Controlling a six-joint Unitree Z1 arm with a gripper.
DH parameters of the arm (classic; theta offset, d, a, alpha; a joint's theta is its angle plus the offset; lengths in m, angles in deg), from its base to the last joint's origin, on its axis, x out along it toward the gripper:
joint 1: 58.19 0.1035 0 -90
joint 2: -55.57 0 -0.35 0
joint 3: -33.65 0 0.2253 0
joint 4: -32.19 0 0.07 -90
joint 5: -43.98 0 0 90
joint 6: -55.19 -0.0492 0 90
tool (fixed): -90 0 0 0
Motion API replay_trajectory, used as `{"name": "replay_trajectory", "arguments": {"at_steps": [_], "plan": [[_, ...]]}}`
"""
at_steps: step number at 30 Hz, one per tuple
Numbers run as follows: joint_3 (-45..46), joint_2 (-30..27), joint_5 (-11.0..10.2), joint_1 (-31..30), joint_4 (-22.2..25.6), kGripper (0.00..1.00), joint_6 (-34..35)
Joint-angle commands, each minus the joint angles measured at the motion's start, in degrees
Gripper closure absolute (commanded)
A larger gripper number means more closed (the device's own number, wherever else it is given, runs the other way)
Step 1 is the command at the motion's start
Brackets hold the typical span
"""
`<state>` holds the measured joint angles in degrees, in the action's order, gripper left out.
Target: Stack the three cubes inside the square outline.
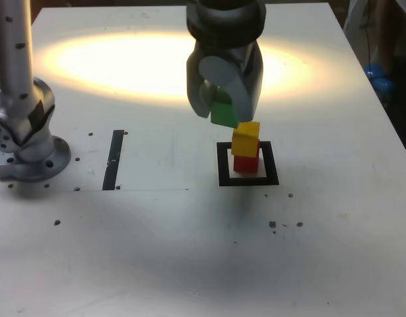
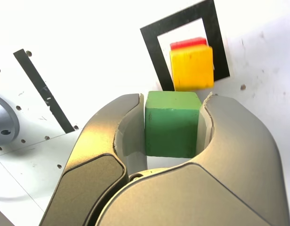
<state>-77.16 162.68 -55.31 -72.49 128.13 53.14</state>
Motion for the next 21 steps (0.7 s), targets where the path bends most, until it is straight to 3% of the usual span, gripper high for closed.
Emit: {"name": "replay_trajectory", "arguments": {"at_steps": [1,21], "plan": [[-0.66,0.67,0.21,0.89,-0.31,0.65,-0.56],[-1.84,4.52,1.50,3.12,-2.45,0.65,-2.52]]}}
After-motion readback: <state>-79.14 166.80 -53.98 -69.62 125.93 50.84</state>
